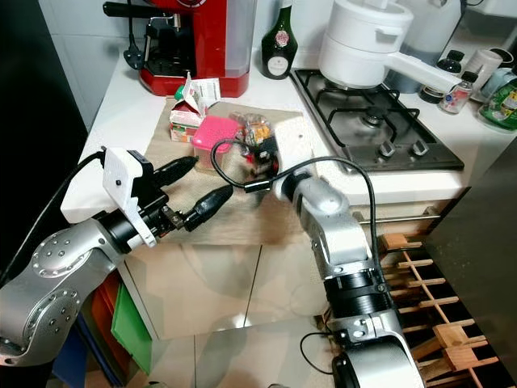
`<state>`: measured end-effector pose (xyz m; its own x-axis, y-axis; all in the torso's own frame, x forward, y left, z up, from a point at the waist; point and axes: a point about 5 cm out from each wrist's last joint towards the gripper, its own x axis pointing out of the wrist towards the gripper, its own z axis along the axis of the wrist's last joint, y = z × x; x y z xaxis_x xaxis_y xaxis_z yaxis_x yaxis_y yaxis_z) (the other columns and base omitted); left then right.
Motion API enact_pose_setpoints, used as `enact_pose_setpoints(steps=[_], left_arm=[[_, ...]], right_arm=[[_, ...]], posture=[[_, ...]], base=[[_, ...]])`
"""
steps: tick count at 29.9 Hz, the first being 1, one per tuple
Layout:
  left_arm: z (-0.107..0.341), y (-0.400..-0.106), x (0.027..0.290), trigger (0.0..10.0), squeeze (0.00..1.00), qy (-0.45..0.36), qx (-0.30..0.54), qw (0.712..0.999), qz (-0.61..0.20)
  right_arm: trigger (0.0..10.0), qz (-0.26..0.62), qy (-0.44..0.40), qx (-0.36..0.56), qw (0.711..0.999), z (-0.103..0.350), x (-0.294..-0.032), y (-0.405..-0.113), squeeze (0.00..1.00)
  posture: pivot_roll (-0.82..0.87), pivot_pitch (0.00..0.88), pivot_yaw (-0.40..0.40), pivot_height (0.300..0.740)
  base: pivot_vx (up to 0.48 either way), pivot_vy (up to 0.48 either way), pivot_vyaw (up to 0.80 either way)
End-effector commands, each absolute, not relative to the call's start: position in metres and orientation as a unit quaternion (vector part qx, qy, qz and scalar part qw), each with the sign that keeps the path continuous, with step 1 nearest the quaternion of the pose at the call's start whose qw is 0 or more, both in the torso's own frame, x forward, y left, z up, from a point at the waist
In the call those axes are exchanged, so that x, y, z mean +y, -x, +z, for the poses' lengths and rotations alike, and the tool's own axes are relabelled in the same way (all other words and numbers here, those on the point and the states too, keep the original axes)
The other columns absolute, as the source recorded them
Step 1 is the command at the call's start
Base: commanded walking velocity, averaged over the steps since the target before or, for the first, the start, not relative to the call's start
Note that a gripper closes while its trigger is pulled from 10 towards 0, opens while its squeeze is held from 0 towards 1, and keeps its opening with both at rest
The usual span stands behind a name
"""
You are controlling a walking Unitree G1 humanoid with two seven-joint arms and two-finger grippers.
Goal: Restocking fridge
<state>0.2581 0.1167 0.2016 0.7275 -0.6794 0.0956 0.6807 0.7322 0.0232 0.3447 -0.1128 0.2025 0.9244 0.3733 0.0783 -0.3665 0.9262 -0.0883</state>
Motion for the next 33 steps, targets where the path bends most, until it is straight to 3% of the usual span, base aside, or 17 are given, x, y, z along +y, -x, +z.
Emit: enact_pose_setpoints(steps=[1, 6, 11, 12, 13, 14, 21, 33], left_arm=[[0.205, -0.261, 0.118, 10.0, 0.0, 0.005, -0.058, 0.933, -0.354], [0.204, -0.269, 0.112, 10.0, 0.0, 0.035, -0.062, 0.94, -0.333], [0.188, -0.293, 0.113, 10.0, 0.0, 0.041, -0.031, 0.976, -0.213], [0.177, -0.304, 0.113, 10.0, 0.69, 0.038, -0.012, 0.983, -0.181], [0.177, -0.304, 0.113, 10.0, 0.69, 0.038, -0.012, 0.983, -0.181], [0.17, -0.312, 0.113, 10.0, 1.0, 0.04, -0.001, 0.985, -0.166], [0.171, -0.342, 0.128, 10.0, 1.0, 0.003, -0.001, 0.995, -0.097], [0.183, -0.33, 0.112, 10.0, 1.0, 0.014, -0.036, 0.988, -0.15]], right_arm=[[10.0, 0.142, 0.039, -0.092, 0.985, 0.218, -0.13, -0.342, 1.0], [10.0, 0.077, 0.074, -0.142, 0.984, 0.229, -0.15, -0.329, 1.0], [10.0, 0.039, 0.09, -0.163, 0.982, 0.226, -0.157, -0.32, 1.0], [10.0, 0.029, 0.108, -0.176, 0.978, 0.224, -0.157, -0.313, 1.0], [10.0, 0.029, 0.108, -0.176, 0.978, 0.224, -0.157, -0.313, 1.0], [10.0, 0.025, 0.117, -0.179, 0.976, 0.219, -0.158, -0.308, 1.0], [10.0, 0.011, 0.128, -0.143, 0.981, 0.186, -0.168, -0.275, 1.0], [10.0, 0.024, 0.14, -0.112, 0.983, 0.176, -0.171, -0.257, 1.0]], posture=[[-0.01, 0.0, -0.06, 0.74], [-0.04, 0.0, -0.038, 0.74], [-0.06, 0.0, -0.004, 0.74], [-0.08, 0.0, 0.004, 0.74], [-0.08, 0.0, 0.004, 0.74], [-0.09, 0.0, 0.008, 0.74], [-0.14, 0.011, 0.028, 0.74], [-0.17, 0.053, 0.015, 0.74]], base=[[0.0, 0.0, 0.0], [0.0, 0.0, 0.0], [0.0, 0.0, 0.0], [0.0, 0.0, 0.0], [0.0, 0.0, 0.0], [0.0, 0.0, 0.0], [0.0, 0.0, 0.0], [0.0, 0.0, 0.0]])
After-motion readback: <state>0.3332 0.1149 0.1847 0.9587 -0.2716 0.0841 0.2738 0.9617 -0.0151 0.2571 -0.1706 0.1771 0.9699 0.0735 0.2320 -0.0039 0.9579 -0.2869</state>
